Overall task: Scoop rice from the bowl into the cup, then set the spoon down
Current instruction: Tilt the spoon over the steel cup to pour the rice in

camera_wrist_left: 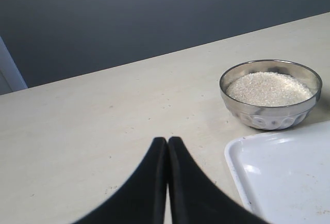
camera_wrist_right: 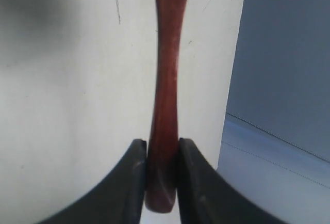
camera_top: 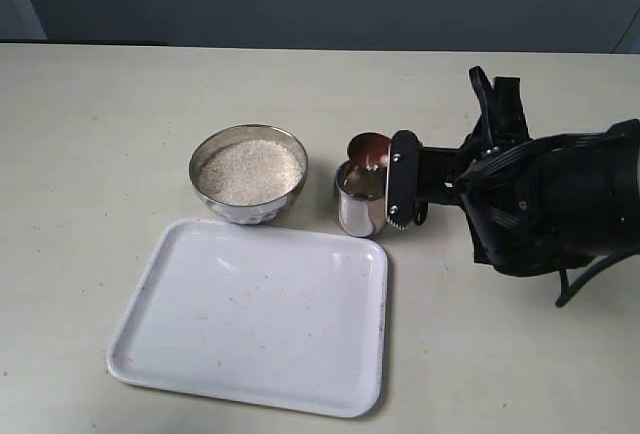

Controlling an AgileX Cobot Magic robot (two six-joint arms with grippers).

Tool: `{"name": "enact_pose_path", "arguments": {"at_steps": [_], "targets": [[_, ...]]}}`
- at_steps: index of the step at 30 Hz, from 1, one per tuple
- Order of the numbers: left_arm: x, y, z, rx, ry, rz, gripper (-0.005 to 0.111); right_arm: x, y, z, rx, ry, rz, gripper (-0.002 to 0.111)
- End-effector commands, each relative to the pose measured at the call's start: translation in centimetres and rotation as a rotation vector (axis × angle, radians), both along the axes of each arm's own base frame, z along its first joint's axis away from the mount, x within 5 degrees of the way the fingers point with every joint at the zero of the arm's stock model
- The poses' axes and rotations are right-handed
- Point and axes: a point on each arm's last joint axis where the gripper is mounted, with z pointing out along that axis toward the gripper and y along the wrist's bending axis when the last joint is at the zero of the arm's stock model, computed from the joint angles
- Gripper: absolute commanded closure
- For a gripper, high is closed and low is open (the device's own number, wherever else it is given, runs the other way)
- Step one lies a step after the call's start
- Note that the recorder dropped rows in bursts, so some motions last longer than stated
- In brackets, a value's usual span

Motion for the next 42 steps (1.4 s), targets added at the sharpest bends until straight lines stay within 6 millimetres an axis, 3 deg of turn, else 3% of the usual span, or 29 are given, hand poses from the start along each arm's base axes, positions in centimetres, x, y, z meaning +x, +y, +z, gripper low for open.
{"name": "enact_pose_path", "arguments": {"at_steps": [1, 37, 42], "targets": [[-0.03, -0.02, 0.22, -0.017, -0.014, -0.003, 0.106, 0.09, -0.04, 0.37, -0.014, -0.03, 0.022, 0.109], [-0.03, -0.02, 0.22, -0.017, -0.014, -0.003, 0.106, 0.44, -0.17, 0.94, -0.075, -0.097, 0.046, 0.109], [-0.03, -0.02, 0.22, -0.017, -0.014, -0.003, 0.106, 0.11, -0.48, 1.32, -0.005, -0.058, -0.037, 0.109]]}}
